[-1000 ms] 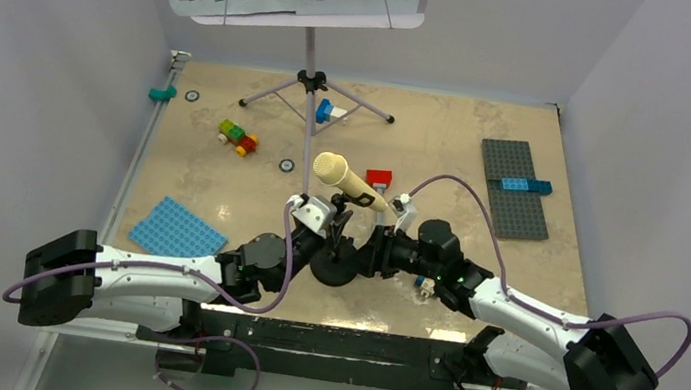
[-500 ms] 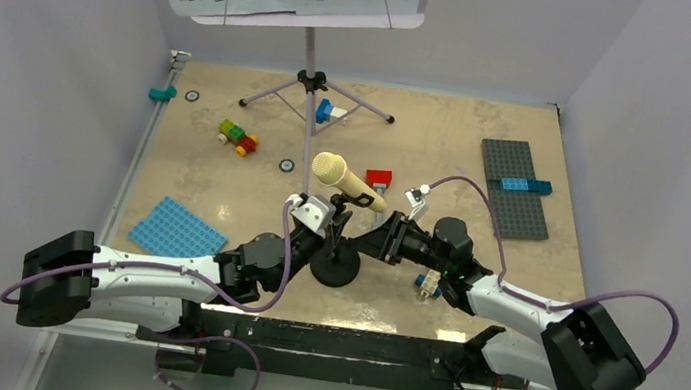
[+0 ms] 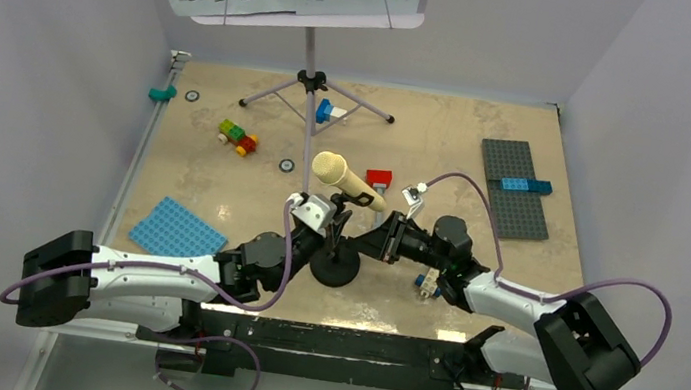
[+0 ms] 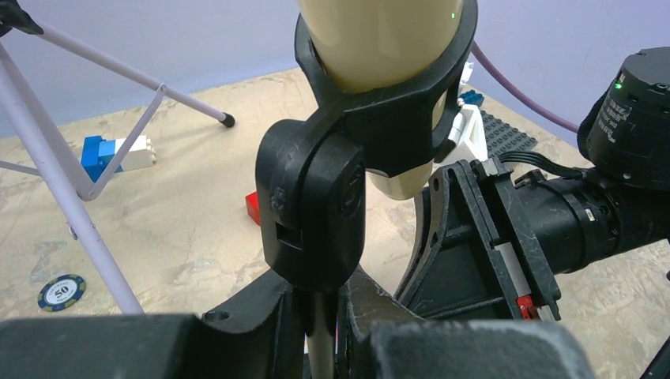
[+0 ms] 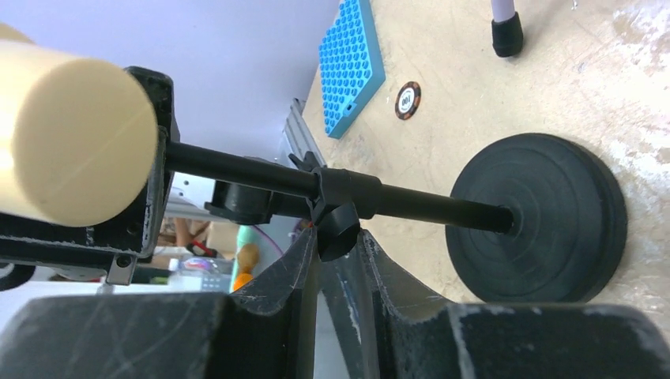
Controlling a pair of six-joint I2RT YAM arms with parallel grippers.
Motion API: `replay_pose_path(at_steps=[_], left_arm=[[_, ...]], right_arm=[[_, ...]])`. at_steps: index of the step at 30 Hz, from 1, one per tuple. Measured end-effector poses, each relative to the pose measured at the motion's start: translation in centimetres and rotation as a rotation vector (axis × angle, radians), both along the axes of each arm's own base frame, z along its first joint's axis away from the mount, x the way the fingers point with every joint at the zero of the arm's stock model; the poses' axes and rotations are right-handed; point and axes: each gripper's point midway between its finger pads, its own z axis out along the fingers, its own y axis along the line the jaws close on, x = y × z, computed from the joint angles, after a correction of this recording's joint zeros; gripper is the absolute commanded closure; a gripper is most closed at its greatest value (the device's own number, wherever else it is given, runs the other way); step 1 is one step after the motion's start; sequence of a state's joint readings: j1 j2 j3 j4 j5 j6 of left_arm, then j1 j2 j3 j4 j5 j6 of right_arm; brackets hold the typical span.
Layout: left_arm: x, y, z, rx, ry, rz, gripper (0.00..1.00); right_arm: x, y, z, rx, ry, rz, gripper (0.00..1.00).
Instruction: Pack up the instrument practice props
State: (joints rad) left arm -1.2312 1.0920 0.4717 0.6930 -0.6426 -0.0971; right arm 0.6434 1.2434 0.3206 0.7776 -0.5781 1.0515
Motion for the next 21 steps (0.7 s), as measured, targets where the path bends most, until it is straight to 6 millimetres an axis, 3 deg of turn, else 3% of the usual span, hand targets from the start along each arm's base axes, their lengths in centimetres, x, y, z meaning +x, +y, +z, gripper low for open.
replay_pose_path(at_steps=[21], left_arm=[[-0.2,-1.3,-0.2,-0.004,0.047,-0.019,1.0]], right_arm=[[0.3,-1.8,-0.2,-0.275,-0.604,-0.131,1.0]])
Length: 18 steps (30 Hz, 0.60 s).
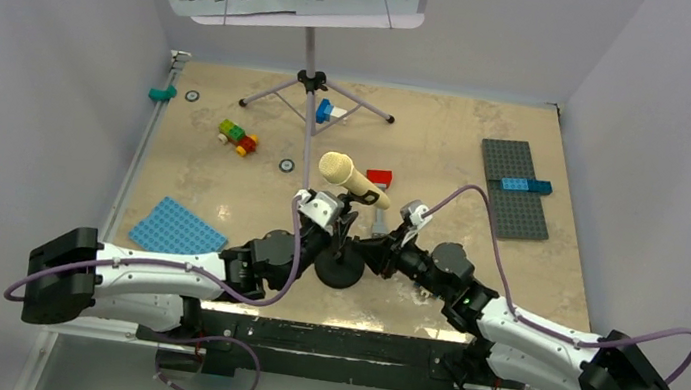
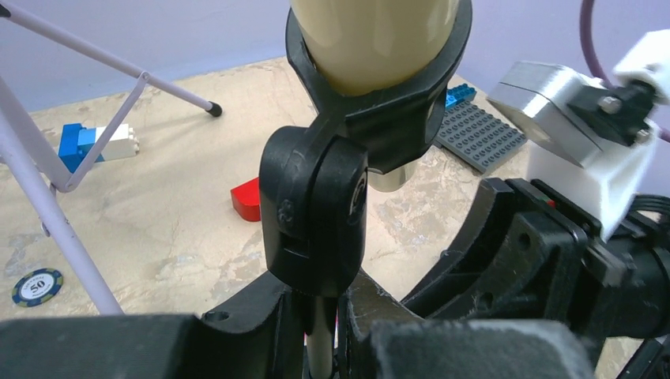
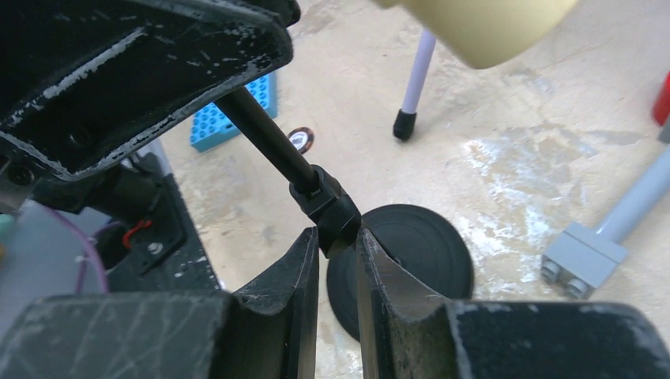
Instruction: Pack up the instrument practice props
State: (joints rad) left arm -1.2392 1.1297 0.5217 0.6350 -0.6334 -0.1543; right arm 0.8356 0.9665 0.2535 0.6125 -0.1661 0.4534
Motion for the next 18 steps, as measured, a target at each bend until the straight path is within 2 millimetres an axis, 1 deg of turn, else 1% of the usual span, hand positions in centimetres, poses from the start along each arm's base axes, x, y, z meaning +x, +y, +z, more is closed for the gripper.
replay_pose_path(at_steps=[8,12,18], left_arm=[[0.19,0.12,-0.08,0.009,0.018,0.019,1.0],[0.29,0.24,-0.14,0.008,0.023,0.029,1.0],[0.48,0.44,-0.26,0.0,0.031,0.047,1.0]], right_arm=[[0.01,0.19,-0.07,-0.133,-0.198,-0.087,1.0],[0.11,0.36,-0.44,-0.209,-0.29,-0.133,1.0],[0.48,0.59,-0.67,-0.341,-0.47,-0.221,1.0]])
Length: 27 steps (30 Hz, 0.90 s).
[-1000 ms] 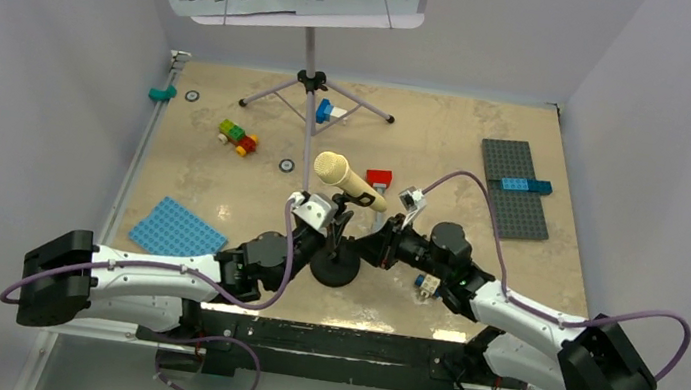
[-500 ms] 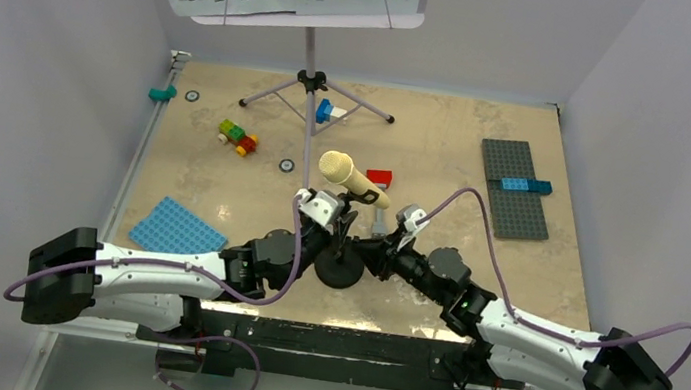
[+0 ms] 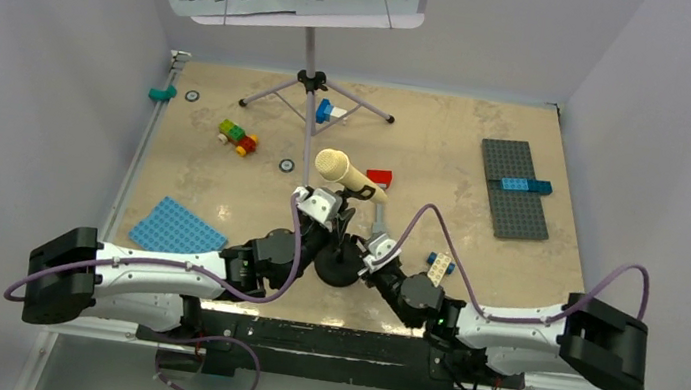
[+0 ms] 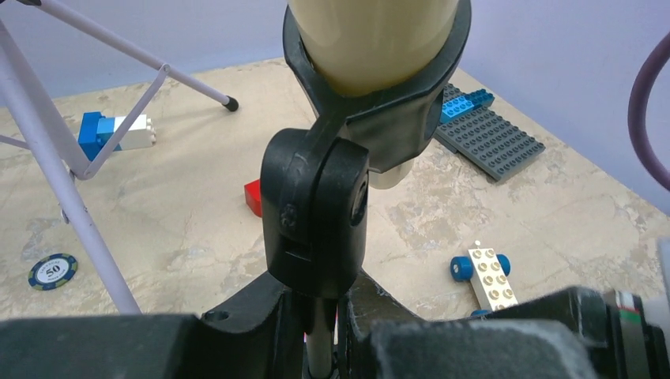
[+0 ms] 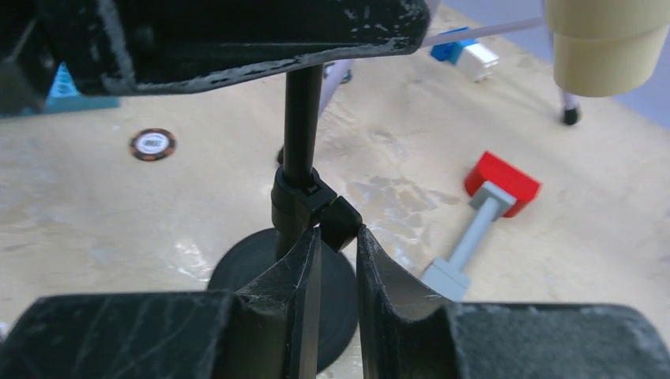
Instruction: Pack up the instrument practice props
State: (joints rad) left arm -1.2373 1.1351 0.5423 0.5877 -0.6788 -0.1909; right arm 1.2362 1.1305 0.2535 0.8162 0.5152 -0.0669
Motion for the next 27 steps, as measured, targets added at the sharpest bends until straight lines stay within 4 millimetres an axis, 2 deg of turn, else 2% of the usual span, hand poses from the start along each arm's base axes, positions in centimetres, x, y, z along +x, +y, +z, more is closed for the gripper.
replay_pose_path(at_steps=[9,14,17,20,24,27], left_arm=[[0.0,-0.1,0.0,0.001,0.0,-0.003,1.0],[-0.1,-0.2,0.0,0.005,-0.002,-0.009,1.0],[-0.1,-0.3,0.0,0.011,-0.005,-0.01,1.0],[-0.1,-0.4,0.0,0.014,-0.01,-0.01,1.0],[-0.1,-0.5,0.0,0.017,-0.011,-0.01,1.0],[-0.1,-0.5,0.0,0.019,-0.015,-0.01,1.0]], right_arm=[[-0.1,-0.5,-0.4,-0.234,-0.24,-0.132,0.98],[-0.1,-2.0,-0.4,-0.256,-0.19,-0.176,0.4],[-0.3,-2.3,1.5,-0.172,-0.113,-0.192,0.25],[-0.9,-2.7,2.8,-0.086,-0.035,-0.188,0.23],[-1.6,-3.3,2.2,-0.001,0.106,-0.152,0.24],[-1.2,-4.1,2.0,0.112,0.24,-0.149,0.24]])
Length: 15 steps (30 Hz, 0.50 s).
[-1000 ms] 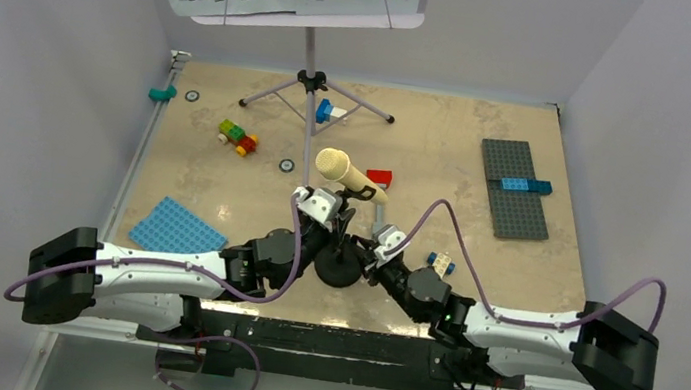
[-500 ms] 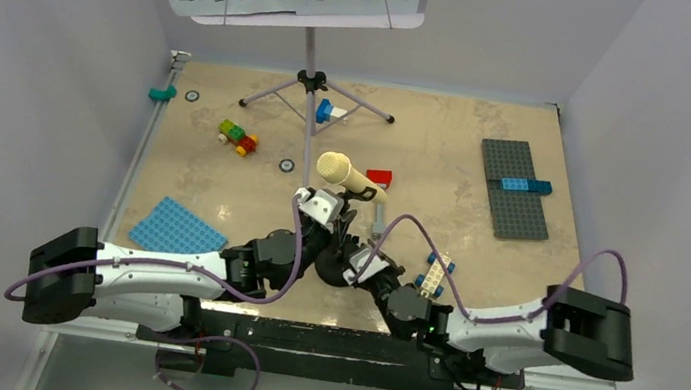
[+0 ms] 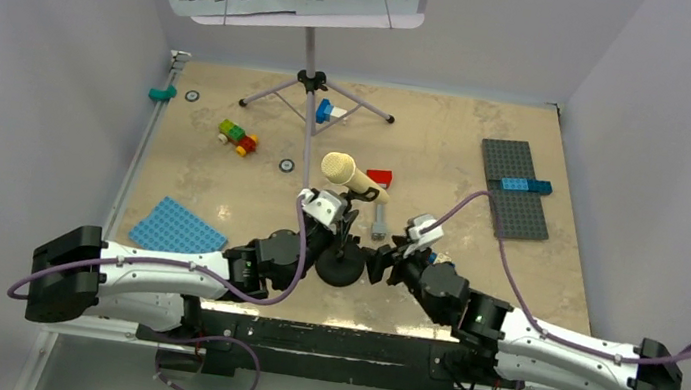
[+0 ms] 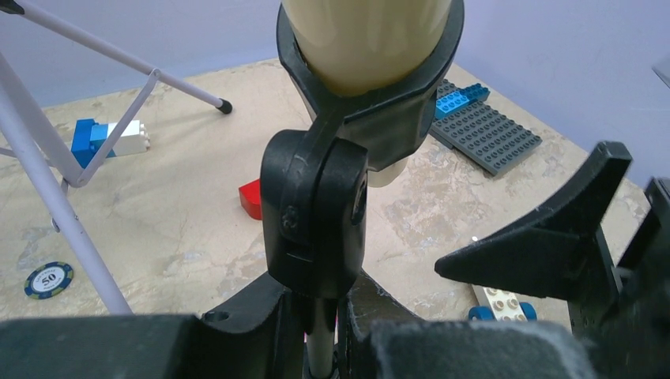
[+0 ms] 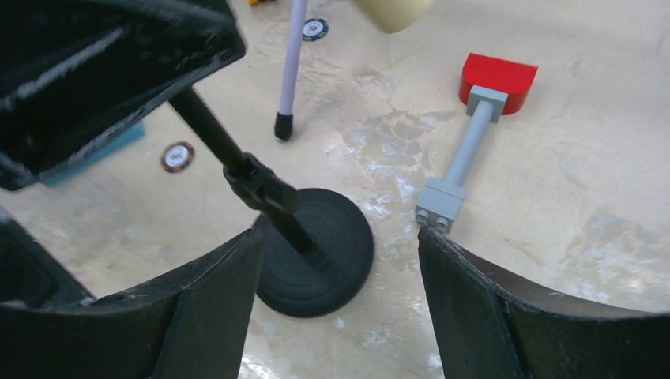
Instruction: Pack up the instrument practice props
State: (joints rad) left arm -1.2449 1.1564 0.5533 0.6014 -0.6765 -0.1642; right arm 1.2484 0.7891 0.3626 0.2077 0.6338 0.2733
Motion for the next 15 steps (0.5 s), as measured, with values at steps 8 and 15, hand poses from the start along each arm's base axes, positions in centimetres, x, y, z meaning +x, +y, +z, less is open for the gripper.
replay_pose_path(at_steps=[8,15], left_arm=[[-0.1,-0.2,0.2,0.014,-0.017,-0.015,1.0],[-0.7,-0.5,0.3,0.012,-0.041,-0.044,1.0]], right_arm=[[-0.5,1.2,-0.3,0.246,0.305,0.084,0.26],[-1.0,2.7,-0.9,0.398,0.586,0.104,0.25]])
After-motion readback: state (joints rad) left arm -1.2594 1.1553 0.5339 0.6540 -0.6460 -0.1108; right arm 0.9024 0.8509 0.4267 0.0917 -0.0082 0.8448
